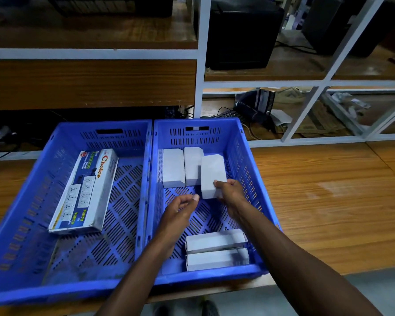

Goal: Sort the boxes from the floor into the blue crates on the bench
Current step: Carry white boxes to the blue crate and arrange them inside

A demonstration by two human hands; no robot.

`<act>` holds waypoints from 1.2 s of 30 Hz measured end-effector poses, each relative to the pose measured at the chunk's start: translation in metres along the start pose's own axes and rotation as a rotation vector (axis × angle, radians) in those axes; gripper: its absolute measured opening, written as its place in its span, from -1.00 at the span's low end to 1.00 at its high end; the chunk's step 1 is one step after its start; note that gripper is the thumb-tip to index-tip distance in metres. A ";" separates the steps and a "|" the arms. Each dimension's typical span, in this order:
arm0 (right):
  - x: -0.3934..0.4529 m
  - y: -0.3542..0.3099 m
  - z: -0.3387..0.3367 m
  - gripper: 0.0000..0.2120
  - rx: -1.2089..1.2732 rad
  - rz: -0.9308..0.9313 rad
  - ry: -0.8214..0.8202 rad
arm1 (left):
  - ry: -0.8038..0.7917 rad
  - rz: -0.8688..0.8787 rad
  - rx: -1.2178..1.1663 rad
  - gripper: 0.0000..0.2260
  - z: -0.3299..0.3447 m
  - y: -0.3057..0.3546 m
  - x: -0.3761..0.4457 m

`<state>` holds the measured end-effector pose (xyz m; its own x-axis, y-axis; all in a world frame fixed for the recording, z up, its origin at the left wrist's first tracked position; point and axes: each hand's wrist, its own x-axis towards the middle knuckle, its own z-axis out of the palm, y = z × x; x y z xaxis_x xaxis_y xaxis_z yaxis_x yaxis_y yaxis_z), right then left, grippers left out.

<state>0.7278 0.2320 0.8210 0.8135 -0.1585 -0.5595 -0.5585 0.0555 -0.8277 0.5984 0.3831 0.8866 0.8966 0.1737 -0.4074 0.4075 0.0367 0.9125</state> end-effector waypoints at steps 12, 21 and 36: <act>0.046 -0.003 0.018 -0.54 -0.013 0.061 0.251 | 0.039 0.011 -0.043 -0.84 -0.008 -0.002 -0.027; 0.091 0.017 0.024 -0.55 -0.035 0.134 0.248 | 0.036 -0.035 0.000 -0.80 -0.010 0.001 -0.031; 0.064 0.002 0.032 -0.54 0.055 0.160 0.249 | 0.019 -0.047 0.006 -0.72 -0.003 0.001 -0.027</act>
<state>0.7840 0.2536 0.7822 0.6468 -0.3801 -0.6611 -0.6615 0.1516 -0.7344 0.5744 0.3818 0.8986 0.8730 0.1904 -0.4490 0.4503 0.0391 0.8920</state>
